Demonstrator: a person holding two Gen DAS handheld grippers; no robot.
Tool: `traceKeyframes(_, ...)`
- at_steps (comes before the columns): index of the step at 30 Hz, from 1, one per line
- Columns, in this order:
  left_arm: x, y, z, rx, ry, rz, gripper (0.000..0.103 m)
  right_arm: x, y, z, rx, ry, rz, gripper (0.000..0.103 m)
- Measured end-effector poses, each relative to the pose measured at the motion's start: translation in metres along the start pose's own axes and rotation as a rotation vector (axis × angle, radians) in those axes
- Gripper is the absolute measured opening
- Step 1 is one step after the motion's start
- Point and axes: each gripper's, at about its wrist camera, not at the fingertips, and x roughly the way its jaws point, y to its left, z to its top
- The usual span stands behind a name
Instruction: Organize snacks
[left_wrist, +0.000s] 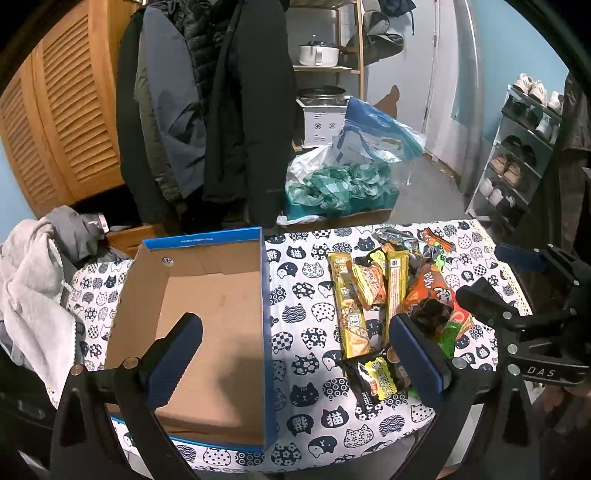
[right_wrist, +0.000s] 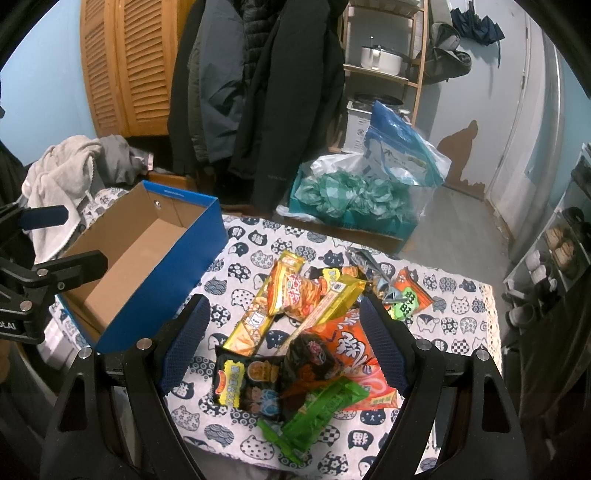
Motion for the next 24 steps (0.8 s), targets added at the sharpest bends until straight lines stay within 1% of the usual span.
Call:
traceKeyframes(13, 0.0001, -0.0022, -0.0003, 0.0, 0.002, -0.002, 0.102, -0.0008, 0.0013, 0.0041, -0.001, 0.005, -0.002, 0.082)
traceKeyframes(21, 0.0021, -0.0038, -0.0031, 0.004, 0.012, -0.002, 0.102, -0.0012, -0.0039, -0.0059, 0.01, 0.015, -0.008, 0.082)
traceKeyframes(22, 0.0033, -0.004, -0.0044, 0.007, 0.015, -0.002, 0.102, 0.0014, -0.0039, 0.0, 0.011, 0.023, -0.01, 0.082)
traceKeyframes(24, 0.0069, -0.0026, -0.0071, 0.013, 0.019, -0.005, 0.102, 0.0021, -0.0051, -0.001, 0.014, 0.028, -0.013, 0.082)
